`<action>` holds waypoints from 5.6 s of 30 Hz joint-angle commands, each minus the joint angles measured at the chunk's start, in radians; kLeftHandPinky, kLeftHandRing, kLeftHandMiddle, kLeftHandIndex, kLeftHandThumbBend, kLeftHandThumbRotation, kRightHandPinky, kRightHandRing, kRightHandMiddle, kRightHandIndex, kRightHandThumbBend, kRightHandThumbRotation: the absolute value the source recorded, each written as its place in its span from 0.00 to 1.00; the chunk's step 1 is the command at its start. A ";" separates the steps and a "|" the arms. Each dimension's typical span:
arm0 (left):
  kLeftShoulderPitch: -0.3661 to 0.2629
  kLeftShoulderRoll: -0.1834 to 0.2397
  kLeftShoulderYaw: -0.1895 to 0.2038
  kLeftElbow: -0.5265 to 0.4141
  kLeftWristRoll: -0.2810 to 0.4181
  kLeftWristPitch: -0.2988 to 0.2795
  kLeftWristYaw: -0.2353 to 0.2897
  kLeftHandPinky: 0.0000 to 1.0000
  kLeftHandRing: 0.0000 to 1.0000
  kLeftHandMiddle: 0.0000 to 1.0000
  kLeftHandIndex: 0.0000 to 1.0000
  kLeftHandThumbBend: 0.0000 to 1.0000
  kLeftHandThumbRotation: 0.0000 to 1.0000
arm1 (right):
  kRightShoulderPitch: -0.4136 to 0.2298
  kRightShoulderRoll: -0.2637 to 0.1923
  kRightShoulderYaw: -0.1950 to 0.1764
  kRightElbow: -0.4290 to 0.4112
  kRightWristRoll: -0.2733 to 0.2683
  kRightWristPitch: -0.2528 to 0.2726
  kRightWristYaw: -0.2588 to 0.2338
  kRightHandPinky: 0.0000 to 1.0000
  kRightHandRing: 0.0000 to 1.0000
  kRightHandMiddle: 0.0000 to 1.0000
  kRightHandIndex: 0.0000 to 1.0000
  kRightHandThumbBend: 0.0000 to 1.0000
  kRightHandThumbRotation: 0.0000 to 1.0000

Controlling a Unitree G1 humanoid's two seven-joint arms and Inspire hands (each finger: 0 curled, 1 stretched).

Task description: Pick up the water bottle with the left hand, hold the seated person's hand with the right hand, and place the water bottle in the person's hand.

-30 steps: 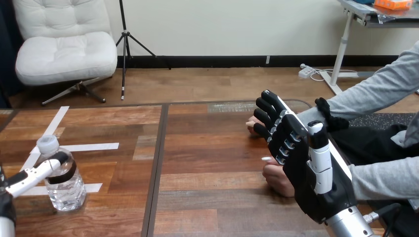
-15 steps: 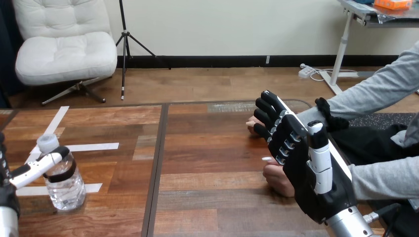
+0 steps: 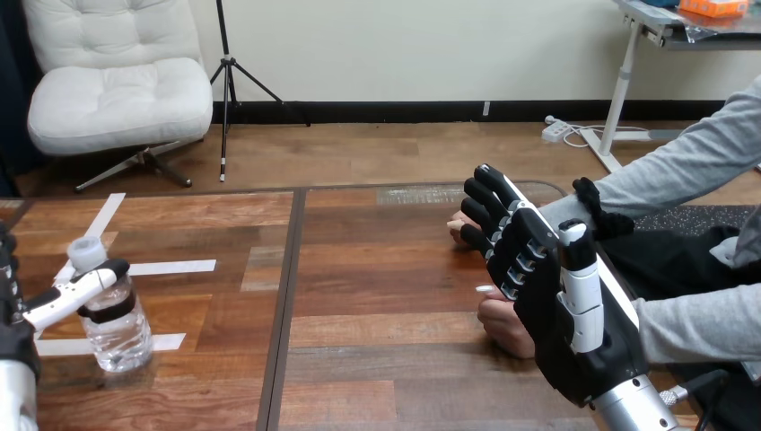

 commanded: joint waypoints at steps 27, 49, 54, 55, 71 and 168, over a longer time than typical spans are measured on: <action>-0.191 0.061 -0.046 0.288 0.016 -0.033 -0.033 1.00 1.00 1.00 1.00 0.95 0.08 | -0.025 -0.007 -0.002 -0.045 0.005 -0.009 0.002 1.00 1.00 0.98 0.97 0.82 1.00; -0.218 0.063 -0.054 0.330 -0.017 -0.021 -0.118 1.00 1.00 1.00 1.00 0.94 0.10 | -0.022 -0.004 0.000 -0.052 0.003 -0.001 -0.006 1.00 1.00 0.98 0.96 0.84 1.00; -0.214 0.058 -0.030 0.318 -0.070 -0.009 -0.201 1.00 1.00 1.00 1.00 0.95 0.09 | -0.022 -0.005 0.000 -0.053 0.004 -0.001 -0.005 1.00 1.00 0.98 0.96 0.84 1.00; -0.213 0.057 -0.030 0.315 -0.074 -0.008 -0.206 1.00 1.00 1.00 1.00 0.95 0.09 | -0.022 -0.005 0.000 -0.053 0.005 -0.001 -0.004 1.00 1.00 0.98 0.96 0.83 1.00; -0.191 0.050 -0.030 0.280 -0.105 0.005 -0.274 1.00 1.00 1.00 1.00 0.94 0.17 | -0.024 -0.004 -0.002 -0.053 0.007 -0.004 -0.005 1.00 1.00 0.98 0.96 0.83 1.00; -0.177 0.061 -0.118 0.186 0.043 0.051 -0.028 0.65 0.66 0.65 0.66 0.88 0.00 | -0.016 0.007 0.002 -0.076 0.012 -0.001 -0.022 1.00 1.00 0.98 0.96 0.83 1.00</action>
